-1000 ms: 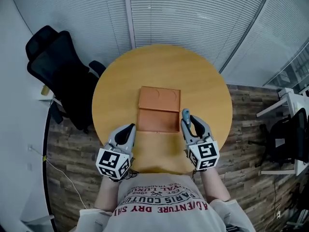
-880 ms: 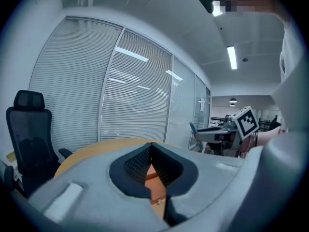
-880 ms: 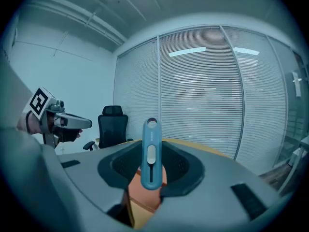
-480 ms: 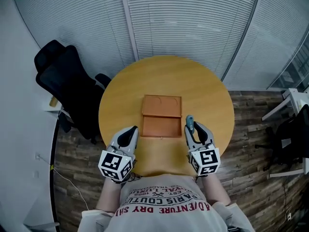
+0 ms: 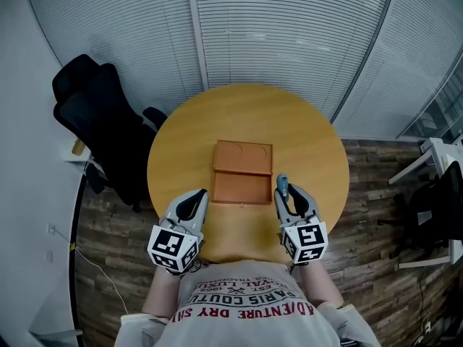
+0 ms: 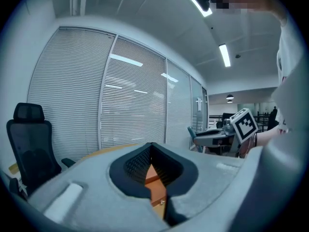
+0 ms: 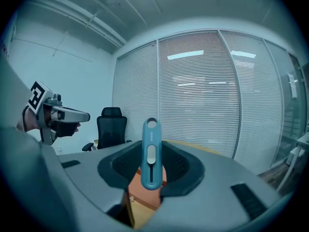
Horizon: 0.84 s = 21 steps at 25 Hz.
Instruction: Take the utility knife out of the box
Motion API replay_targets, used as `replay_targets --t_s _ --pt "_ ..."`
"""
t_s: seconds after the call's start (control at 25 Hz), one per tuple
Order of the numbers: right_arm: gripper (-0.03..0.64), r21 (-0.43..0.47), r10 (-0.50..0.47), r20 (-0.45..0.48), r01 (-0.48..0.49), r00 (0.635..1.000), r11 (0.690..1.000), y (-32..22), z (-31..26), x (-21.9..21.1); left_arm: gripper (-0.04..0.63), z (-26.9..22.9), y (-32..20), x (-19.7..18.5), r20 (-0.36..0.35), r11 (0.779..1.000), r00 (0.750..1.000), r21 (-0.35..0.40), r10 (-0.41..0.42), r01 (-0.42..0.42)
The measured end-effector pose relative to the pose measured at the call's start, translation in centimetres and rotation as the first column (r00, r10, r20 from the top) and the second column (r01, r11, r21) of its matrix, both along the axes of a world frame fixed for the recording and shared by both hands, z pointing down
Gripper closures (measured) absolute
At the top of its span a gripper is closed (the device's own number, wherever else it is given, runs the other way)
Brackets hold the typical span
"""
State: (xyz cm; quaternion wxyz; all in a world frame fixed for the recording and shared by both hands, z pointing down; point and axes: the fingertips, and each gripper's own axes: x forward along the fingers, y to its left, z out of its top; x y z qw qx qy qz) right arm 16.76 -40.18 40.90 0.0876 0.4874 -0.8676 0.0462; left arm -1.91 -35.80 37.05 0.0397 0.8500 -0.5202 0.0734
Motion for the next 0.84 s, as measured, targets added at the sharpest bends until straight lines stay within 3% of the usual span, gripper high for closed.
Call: replay_targets --t_s 0.84 --pt "0.483 -0.006 0.006 -0.004 -0.006 1.000 1.000 0.2 0.0 -2.7 0.600 0.4 -0.7 -2.6 -0.028 1.000 1.000 -0.001 -0.011 0.011"
